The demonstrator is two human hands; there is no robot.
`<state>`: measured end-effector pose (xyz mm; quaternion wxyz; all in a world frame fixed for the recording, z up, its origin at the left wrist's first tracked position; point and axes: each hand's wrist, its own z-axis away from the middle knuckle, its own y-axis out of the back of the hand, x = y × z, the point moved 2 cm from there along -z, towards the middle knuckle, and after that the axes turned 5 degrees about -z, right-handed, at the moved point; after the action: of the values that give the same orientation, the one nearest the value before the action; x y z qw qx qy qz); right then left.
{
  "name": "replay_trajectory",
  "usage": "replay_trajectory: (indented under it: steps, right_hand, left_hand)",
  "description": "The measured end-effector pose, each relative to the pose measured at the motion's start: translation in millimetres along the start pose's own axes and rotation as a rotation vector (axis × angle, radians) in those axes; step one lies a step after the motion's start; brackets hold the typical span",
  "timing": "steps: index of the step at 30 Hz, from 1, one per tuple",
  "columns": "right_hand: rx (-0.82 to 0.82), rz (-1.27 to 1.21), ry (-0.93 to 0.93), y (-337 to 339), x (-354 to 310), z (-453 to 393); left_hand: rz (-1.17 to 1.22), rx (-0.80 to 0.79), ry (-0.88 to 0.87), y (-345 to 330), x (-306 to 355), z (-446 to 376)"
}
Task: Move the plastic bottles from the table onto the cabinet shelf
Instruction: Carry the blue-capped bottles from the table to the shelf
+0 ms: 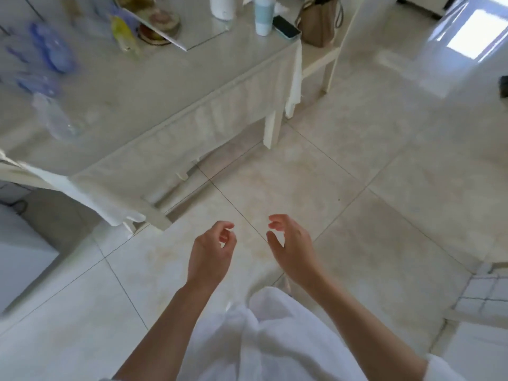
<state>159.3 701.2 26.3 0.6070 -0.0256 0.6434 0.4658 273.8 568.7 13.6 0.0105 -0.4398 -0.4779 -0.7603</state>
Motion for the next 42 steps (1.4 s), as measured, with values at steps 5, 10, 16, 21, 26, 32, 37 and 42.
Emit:
replay_trajectory:
  steps: [5,10,16,21,26,32,37,42]
  right_hand:
    - [-0.143,0.071,0.055,-20.0,-16.2,-64.6]
    - [-0.240,0.118,0.138,-23.8,-35.2,-142.4]
    - [-0.393,0.184,0.236,-30.4,-68.6,-230.1]
    - [-0.508,0.247,0.275,-49.6,-97.6,-284.2]
    - [-0.587,0.268,0.312,-91.9,-135.1,-338.4]
    - [-0.622,0.250,0.334,-154.7,-189.6,-395.7]
    - [-0.616,0.254,0.343,-202.6,-242.1,-440.4]
    - [-0.570,0.257,0.378,-241.5,-286.8,-491.3]
  left_hand:
    - [0.016,0.033,0.128,7.7,-12.7,-41.3]
    - [0.018,0.093,0.224,21.9,-8.5,-103.2]
    - [0.029,0.154,0.340,43.5,-4.3,-167.2]
    - [0.043,0.194,0.424,62.4,-19.9,-206.1]
    - [0.057,0.266,0.484,101.7,-50.6,-257.1]
    - [0.079,0.305,0.532,158.2,-102.5,-328.9]
    - [0.094,0.285,0.530,206.0,-136.1,-387.6]
    - [0.072,0.299,0.514,246.2,-162.3,-448.4]
